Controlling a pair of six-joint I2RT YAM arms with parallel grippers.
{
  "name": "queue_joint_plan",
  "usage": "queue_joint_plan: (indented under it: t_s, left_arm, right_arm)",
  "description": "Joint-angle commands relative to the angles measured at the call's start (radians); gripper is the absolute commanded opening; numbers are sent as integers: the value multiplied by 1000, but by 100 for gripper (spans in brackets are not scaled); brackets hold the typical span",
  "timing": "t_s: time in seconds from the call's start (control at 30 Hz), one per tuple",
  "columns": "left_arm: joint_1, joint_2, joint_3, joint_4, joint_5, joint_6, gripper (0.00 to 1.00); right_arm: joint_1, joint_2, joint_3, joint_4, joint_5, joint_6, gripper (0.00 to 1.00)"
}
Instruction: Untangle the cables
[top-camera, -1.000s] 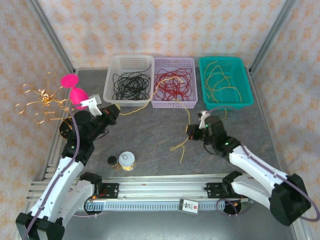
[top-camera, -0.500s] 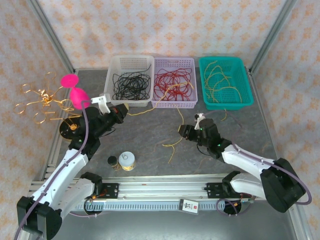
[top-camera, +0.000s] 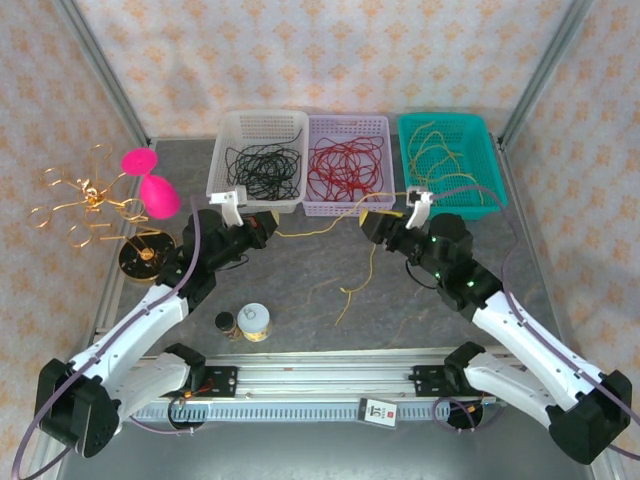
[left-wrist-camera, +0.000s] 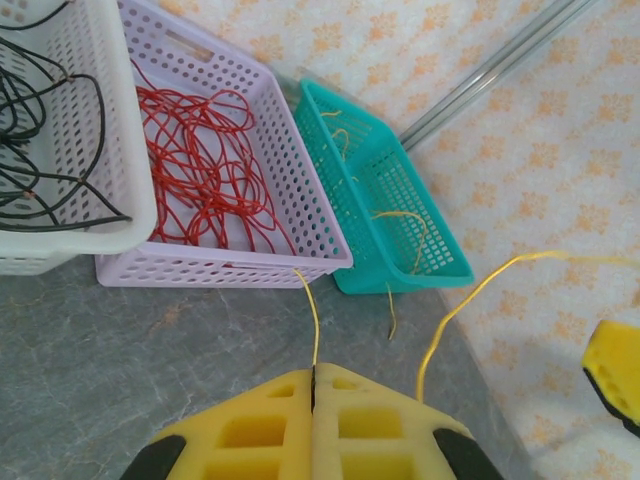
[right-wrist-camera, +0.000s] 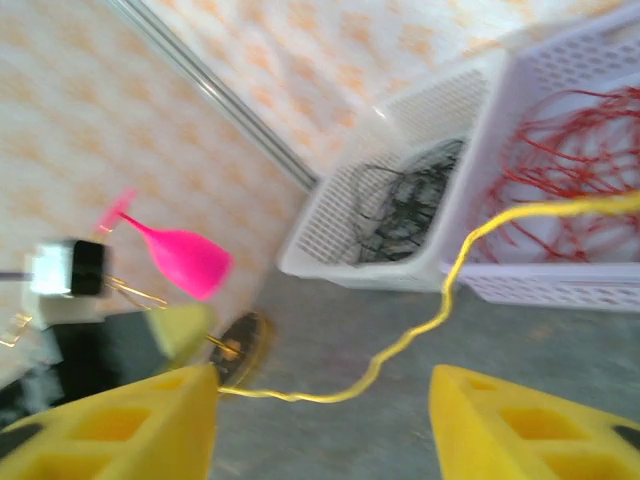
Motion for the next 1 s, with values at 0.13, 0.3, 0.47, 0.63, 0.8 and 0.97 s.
queue_joint_plan:
  t_s: [0.13,0.3,0.47,0.63,0.8,0.97]
  left_arm:
    - [-33,6,32,96,-71,-32,0]
    - [-39,8,28,102,-95,-47,0]
    - [-49,16,17,138,-114,-78,0]
    - [-60,28,20,147,-117,-92,0]
    - [-71,36,26,150,-114,-98,0]
    - [-73,30,26,145,-120,-99,0]
  right_arm:
    - [18,152,-149,374,5,383,63]
    - [70,207,-158,488,68,425,63]
    - [97,270,-198,612,126,532,63]
    - [132,351,-164,664,173,500,63]
    - [132,452,-113,738,147,497,57]
    - [132,473,-103,734,189,450,25]
